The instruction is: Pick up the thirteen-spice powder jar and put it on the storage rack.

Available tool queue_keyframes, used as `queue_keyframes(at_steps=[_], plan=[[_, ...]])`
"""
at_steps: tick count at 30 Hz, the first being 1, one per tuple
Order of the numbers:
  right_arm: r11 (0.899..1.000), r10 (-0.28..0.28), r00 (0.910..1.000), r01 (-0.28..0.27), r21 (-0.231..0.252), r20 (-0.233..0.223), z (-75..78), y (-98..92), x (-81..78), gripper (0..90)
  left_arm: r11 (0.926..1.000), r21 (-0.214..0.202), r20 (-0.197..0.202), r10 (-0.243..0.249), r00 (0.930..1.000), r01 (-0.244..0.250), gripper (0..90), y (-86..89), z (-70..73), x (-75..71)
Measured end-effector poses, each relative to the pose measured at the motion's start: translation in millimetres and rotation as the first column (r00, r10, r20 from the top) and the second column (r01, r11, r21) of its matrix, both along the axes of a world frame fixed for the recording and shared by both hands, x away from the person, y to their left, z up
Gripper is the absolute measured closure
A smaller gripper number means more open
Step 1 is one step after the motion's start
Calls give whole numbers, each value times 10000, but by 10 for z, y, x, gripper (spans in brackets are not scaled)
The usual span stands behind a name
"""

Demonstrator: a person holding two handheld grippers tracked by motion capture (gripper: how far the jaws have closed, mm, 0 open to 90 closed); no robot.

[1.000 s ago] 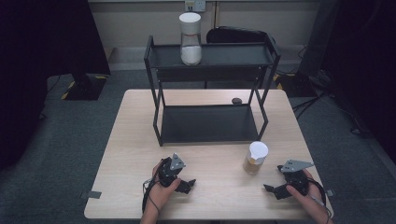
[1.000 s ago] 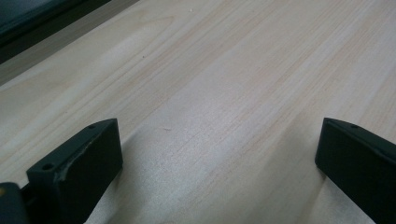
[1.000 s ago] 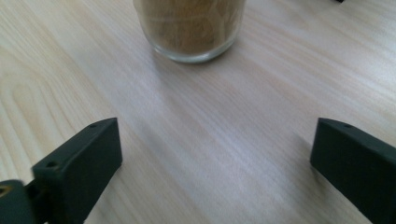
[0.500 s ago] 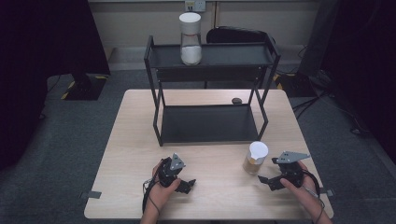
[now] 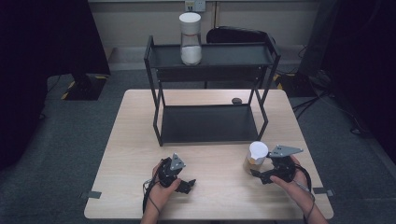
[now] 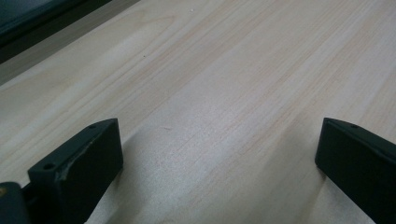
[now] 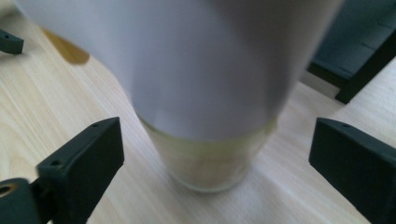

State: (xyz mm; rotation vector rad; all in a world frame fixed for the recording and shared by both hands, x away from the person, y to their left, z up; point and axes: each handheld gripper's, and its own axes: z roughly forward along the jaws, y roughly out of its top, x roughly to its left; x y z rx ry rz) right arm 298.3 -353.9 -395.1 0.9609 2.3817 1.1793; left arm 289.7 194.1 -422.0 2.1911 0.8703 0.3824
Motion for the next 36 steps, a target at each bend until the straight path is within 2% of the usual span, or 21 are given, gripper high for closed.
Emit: queue_keyframes(at_steps=[6, 12, 14, 23, 30, 33, 36], plan=[[9990, 248, 9992, -259, 364, 307, -37, 24, 70, 121, 10000, 3, 3, 7, 10000, -7, 2, -1, 0, -2], [9964, 570, 9971, -600, 601, 503, -79, 37, 142, 258, 10000, -1, 8, 16, 10000, -16, 2, -1, -1, -4], [9970, 507, 9965, -544, 551, 660, -75, 54, 124, 294, 10000, 1, 9, 19, 10000, -19, 2, -2, -1, -4], [9975, 699, 9954, -707, 90, 662, 8, 124, 151, 300, 10000, 0, 7, 19, 10000, -19, 2, -2, -1, -4], [9972, 575, 9975, -594, 458, 414, 45, 178, 232, 300, 10000, -4, 5, 24, 10000, -24, 2, -2, -1, -5], [9981, 426, 9978, -447, 414, 502, 99, 241, 265, 300, 10000, -4, 8, 26, 10000, -26, 2, -2, -1, -5], [9979, 401, 9985, -419, 485, 386, 147, 267, 326, 300, 10000, -1, 9, 33, 10000, -33, 2, -3, -1, -7]])
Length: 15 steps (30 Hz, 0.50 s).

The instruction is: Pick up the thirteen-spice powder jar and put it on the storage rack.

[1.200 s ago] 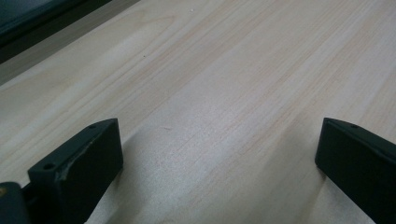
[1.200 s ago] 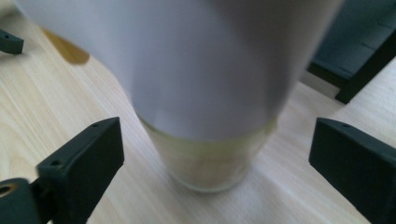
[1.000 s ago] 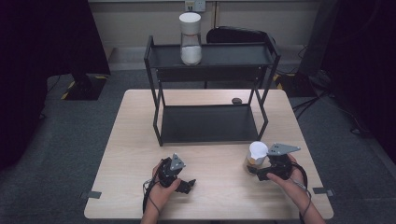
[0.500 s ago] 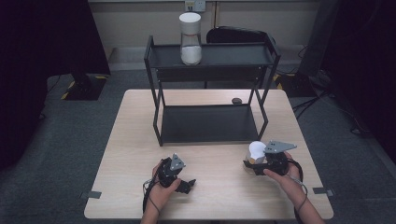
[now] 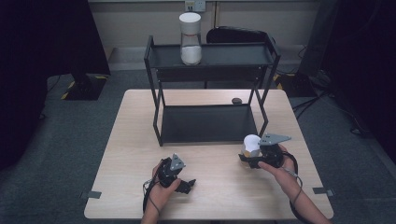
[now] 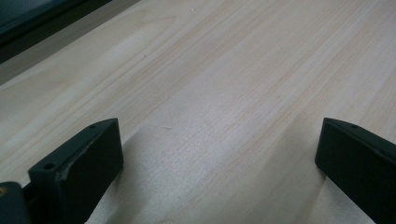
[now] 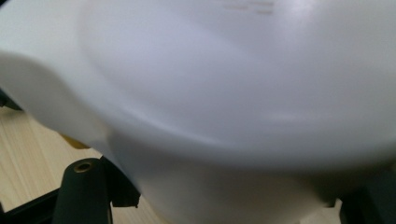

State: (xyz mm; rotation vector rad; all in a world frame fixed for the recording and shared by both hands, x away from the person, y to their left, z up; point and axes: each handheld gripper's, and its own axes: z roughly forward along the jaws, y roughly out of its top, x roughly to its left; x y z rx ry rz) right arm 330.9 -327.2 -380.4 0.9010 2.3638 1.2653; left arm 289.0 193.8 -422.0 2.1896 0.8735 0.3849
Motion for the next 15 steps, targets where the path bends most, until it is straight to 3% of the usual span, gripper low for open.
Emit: queue_keyframes(at_steps=[4, 8, 15], plan=[[9998, -9, 10000, 10, -184, 15, 58, 56, 68, 300, 10000, -3, 4, 25, 10000, -25, 2, -2, -1, -5], [10000, -37, 9999, 38, 74, -108, 86, 58, 138, 300, 10000, -12, -4, 47, 10000, -47, 2, -4, -1, -8], [9997, -25, 10000, 26, -227, 41, 233, 149, 220, 300, 10000, -15, -5, 49, 10000, -49, 2, -4, -1, -8]])
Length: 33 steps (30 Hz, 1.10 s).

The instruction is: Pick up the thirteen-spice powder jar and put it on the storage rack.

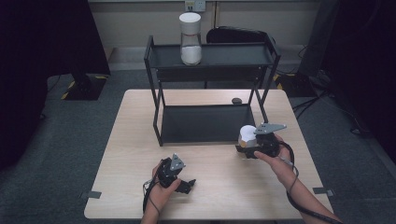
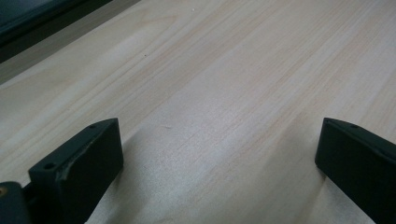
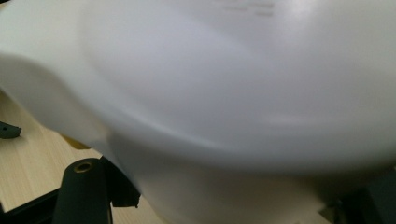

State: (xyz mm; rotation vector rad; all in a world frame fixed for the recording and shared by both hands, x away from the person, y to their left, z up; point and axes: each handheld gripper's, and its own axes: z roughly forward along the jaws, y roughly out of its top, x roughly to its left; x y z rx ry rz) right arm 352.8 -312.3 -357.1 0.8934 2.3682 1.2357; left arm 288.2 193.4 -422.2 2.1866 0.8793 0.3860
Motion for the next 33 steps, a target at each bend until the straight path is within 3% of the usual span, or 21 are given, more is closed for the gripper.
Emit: queue_keyframes(at_steps=[18, 33], plan=[[9989, 465, 9988, -465, 24, 152, 488, 229, 234, 300, 10000, 0, 10, 15, 10000, -15, 3, -1, -1, -4], [9985, 517, 9983, -522, 183, 264, 863, 335, 376, 301, 10000, 0, 9, 33, 10000, -33, 3, -3, 0, -7]])
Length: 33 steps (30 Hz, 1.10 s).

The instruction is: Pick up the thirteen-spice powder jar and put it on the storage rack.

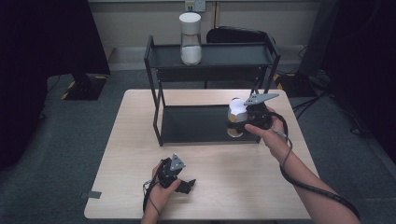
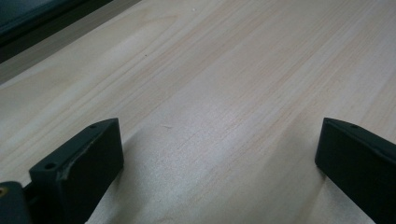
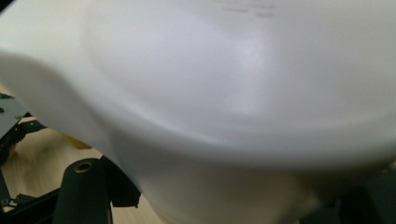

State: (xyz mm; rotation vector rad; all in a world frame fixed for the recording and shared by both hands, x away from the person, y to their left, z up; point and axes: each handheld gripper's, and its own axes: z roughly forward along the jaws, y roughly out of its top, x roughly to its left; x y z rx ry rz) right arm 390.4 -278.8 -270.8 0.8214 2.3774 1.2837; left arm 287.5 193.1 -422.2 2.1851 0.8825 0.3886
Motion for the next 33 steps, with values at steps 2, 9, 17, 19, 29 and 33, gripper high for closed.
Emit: queue_keyframes(at_steps=[2, 9, 17, 19, 29, 33], plan=[[10000, -1, 10000, 1, -1, 7, 51, 15, 13, 301, 10000, -4, 1, 2, 10000, -2, 3, 0, 0, 0], [10000, 28, 10000, -28, 13, 39, 262, 68, 67, 301, 10000, 20, 4, -12, 10000, 12, 3, 0, 3, 1], [10000, 70, 9999, -70, 18, 138, 500, 121, 119, 301, 10000, 15, 1, -9, 10000, 9, 3, 0, 3, 1], [10000, 60, 9999, -61, 17, 154, 554, 134, 129, 301, 10000, -3, 2, 6, 10000, -6, 3, 0, 1, -1], [10000, 4, 9999, -5, 90, 158, 795, 187, 193, 301, 10000, 5, -2, 6, 10000, -6, 3, -1, 2, -1], [10000, 11, 9999, -12, 85, 170, 907, 219, 217, 301, 10000, 3, 0, 6, 10000, -6, 3, -1, 2, -1]])
